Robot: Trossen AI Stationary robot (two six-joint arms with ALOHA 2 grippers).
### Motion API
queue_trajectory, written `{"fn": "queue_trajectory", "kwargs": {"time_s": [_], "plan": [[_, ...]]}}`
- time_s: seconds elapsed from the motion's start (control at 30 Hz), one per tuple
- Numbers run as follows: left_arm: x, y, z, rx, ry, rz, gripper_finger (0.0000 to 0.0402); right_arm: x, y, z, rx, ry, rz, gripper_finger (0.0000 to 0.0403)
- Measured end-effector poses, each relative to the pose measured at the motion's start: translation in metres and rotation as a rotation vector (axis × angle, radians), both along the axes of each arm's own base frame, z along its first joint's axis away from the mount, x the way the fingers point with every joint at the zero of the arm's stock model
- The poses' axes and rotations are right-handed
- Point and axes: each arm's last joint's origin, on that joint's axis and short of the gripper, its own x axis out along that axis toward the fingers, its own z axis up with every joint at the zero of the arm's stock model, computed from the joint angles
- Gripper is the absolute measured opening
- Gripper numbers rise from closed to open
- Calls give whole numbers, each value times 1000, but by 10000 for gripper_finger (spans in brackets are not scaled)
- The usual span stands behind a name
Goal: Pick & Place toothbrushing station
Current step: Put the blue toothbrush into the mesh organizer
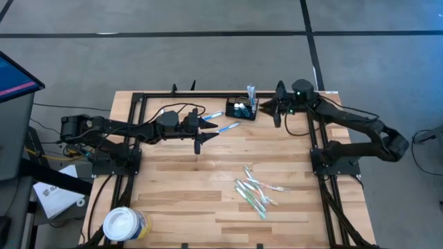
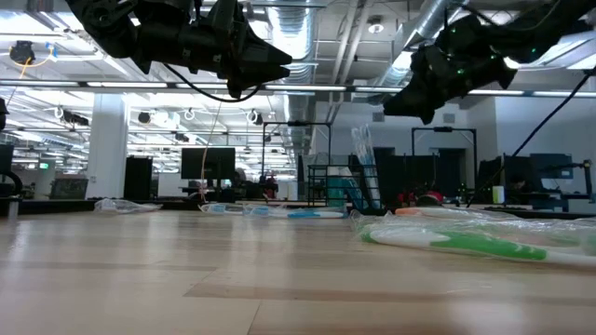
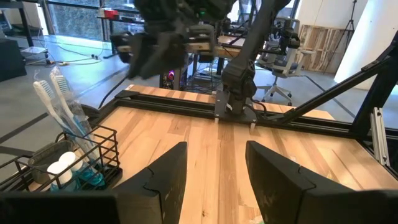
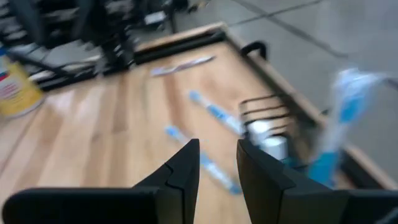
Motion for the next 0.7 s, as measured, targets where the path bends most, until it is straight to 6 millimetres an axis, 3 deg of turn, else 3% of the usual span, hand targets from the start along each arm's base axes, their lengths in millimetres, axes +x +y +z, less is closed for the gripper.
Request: {"fn": "queue_trajectory", "kwargs": {"time_s": [0.4,0.7], "plan": [[-1,1,-4,-23,38,8,156,24,44,-11,66,96,209,98],[-2,4,-20,-26,176,143,156,41,65,-23,57,163,263,98]]}}
